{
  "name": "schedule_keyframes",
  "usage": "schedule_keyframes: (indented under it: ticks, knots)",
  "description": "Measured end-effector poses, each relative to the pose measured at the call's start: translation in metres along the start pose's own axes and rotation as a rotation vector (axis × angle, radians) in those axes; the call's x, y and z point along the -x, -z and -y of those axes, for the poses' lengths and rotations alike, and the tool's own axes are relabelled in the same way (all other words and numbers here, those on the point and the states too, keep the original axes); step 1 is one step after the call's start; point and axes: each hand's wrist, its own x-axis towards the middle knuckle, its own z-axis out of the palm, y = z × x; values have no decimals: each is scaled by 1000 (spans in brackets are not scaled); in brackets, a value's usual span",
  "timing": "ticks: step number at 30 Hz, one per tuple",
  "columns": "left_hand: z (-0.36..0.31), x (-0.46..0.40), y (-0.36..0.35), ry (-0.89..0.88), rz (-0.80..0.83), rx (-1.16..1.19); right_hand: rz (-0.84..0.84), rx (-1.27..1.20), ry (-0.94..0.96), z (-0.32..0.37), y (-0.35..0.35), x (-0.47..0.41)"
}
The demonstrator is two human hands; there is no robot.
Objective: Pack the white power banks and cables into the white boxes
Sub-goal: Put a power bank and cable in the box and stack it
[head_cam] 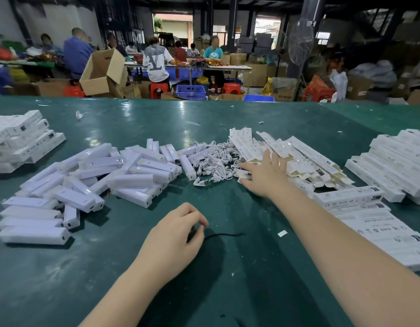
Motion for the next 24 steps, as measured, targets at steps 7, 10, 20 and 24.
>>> schedule_keyframes:
  ticks: [7,10,20,24]
  knots:
    - [0,-1,3,14,-51,46,-53,72,-24,8,-6,8]
    - [-1,0,3,-8,-106,59,-335,-38,-27,11,1,23]
    - [-8,-4,5,221,-172,513,-887,-881,145,20,40,91]
    - [-9,-8,12,373,-218,929,-638,-1400,213,36,41,114]
